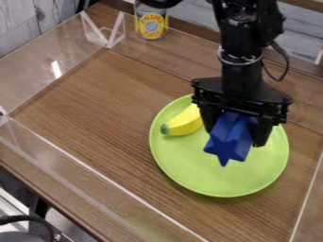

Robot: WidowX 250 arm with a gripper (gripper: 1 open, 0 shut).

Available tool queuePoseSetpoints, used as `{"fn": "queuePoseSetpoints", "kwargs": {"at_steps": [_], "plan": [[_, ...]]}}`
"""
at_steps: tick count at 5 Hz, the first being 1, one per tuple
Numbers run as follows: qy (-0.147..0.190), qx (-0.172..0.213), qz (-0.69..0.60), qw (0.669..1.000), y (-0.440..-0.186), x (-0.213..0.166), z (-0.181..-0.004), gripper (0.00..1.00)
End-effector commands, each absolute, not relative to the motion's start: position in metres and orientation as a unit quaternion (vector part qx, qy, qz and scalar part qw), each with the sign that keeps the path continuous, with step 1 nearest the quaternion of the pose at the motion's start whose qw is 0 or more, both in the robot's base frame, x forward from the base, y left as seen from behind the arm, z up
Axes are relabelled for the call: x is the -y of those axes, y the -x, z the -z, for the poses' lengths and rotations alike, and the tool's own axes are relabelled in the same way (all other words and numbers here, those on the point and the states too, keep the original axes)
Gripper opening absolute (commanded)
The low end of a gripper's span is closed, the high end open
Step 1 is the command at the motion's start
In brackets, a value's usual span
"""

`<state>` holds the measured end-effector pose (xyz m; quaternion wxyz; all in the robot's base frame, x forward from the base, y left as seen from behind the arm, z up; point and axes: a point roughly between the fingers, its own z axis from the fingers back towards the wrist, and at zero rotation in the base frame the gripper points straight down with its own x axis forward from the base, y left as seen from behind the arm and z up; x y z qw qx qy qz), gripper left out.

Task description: Put the blue object in the green plate

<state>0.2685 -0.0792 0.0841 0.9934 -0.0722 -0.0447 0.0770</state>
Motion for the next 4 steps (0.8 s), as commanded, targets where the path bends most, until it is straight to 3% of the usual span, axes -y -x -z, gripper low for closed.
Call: {"fn": "queuePoseSetpoints", "kwargs": {"at_steps": [1, 4], "plan": [[0.082, 0.078, -0.082, 0.990, -0.2739, 0.0766, -0.1023, 1.00], [0.084, 0.080, -0.086, 0.990, -0.2737, 0.0764, -0.1042, 1.00]]}}
